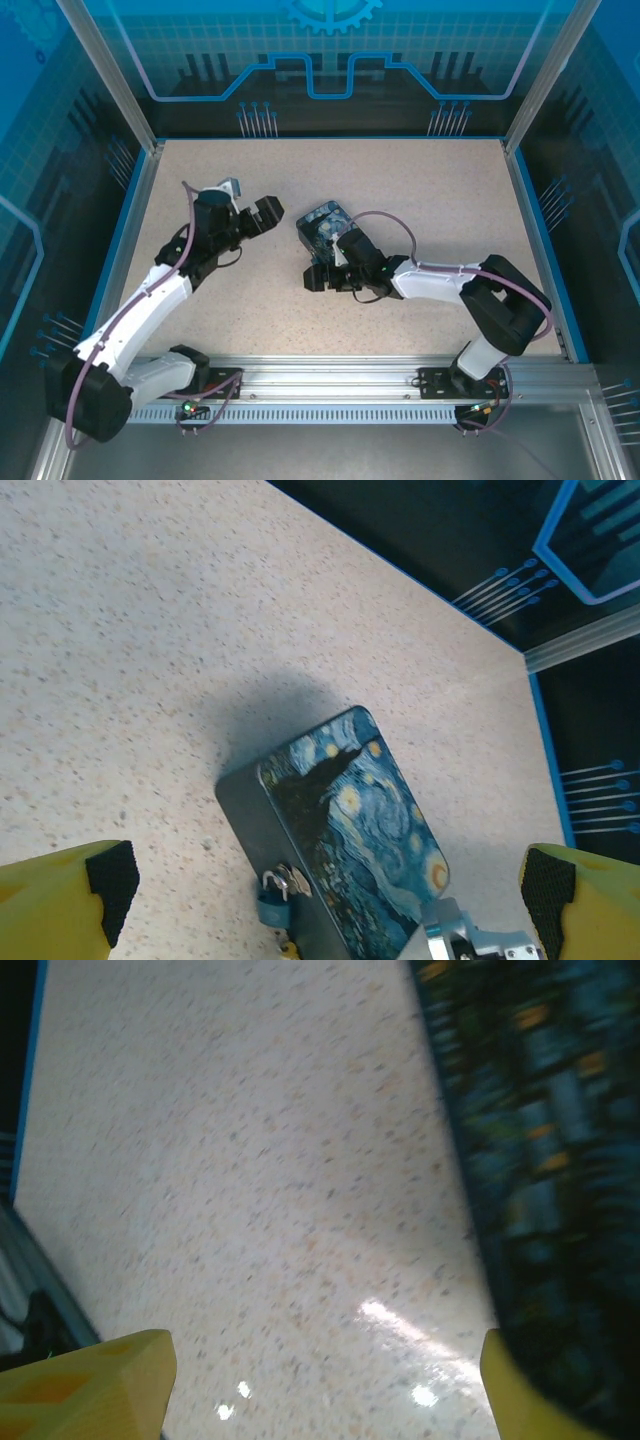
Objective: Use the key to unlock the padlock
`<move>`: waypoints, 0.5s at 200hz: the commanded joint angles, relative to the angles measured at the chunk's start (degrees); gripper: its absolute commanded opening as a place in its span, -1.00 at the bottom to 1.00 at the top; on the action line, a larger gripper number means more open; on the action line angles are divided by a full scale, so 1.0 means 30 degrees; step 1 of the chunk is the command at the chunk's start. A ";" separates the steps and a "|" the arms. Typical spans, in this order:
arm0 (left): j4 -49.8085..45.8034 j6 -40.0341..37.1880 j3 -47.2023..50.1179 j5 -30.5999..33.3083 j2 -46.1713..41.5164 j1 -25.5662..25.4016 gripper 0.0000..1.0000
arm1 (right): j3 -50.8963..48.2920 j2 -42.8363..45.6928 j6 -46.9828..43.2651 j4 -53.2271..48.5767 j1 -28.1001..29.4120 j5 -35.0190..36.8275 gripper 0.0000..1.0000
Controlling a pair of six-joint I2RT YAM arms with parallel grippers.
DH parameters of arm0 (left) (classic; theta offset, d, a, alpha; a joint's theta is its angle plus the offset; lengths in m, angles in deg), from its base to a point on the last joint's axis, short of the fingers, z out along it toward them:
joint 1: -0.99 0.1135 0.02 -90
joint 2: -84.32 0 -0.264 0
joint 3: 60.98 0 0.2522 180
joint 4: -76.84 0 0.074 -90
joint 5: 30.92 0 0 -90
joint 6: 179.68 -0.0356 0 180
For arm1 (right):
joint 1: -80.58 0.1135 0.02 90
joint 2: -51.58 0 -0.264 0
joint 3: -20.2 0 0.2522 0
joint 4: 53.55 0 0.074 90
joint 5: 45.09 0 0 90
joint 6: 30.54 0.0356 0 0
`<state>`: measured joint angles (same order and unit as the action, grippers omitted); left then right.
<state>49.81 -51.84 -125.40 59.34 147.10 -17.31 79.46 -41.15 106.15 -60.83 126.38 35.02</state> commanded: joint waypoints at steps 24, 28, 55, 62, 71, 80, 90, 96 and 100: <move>-0.1536 -0.1168 -0.1455 0.0473 0.1044 0.0506 0.98 | -0.0401 0.0064 0.1981 0.1261 -0.0741 0.3175 0.60; -0.1497 -0.1118 -0.1406 0.0471 0.1070 0.0506 0.98 | -0.0427 0.0152 0.1943 0.1295 -0.0899 0.3179 0.60; -0.0916 -0.0758 -0.1032 0.0011 0.1147 0.0506 0.98 | -0.0173 0.0145 0.1436 0.1805 -0.2114 0.2415 0.61; -0.0845 -0.0678 -0.1016 -0.0171 0.1222 0.0506 0.98 | 0.0066 -0.0041 0.1323 0.1853 -0.2489 0.2124 0.61; -0.0931 -0.0552 -0.1074 -0.0399 0.1346 0.0506 0.98 | 0.0319 -0.0342 0.1314 0.2031 -0.3053 0.1626 0.61; -0.1044 -0.0516 -0.1130 -0.0569 0.1458 0.0506 0.98 | 0.0569 -0.0713 0.1328 0.2335 -0.3648 0.1167 0.61; -0.1138 -0.0432 -0.1191 -0.0747 0.1573 0.0506 0.98 | 0.0926 -0.1152 0.1346 0.2542 -0.4256 0.0722 0.61; -0.1154 -0.0438 -0.1219 -0.0867 0.1623 0.0506 0.98 | 0.1166 -0.1395 0.1339 0.2699 -0.4640 0.0431 0.60; -0.1141 -0.0437 -0.1199 -0.0924 0.1667 0.0491 0.98 | 0.1337 -0.1589 0.1355 0.2807 -0.4898 0.0276 0.61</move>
<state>47.38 -53.65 -128.24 58.85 151.04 -16.09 80.15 -42.77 110.26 -56.37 115.59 39.37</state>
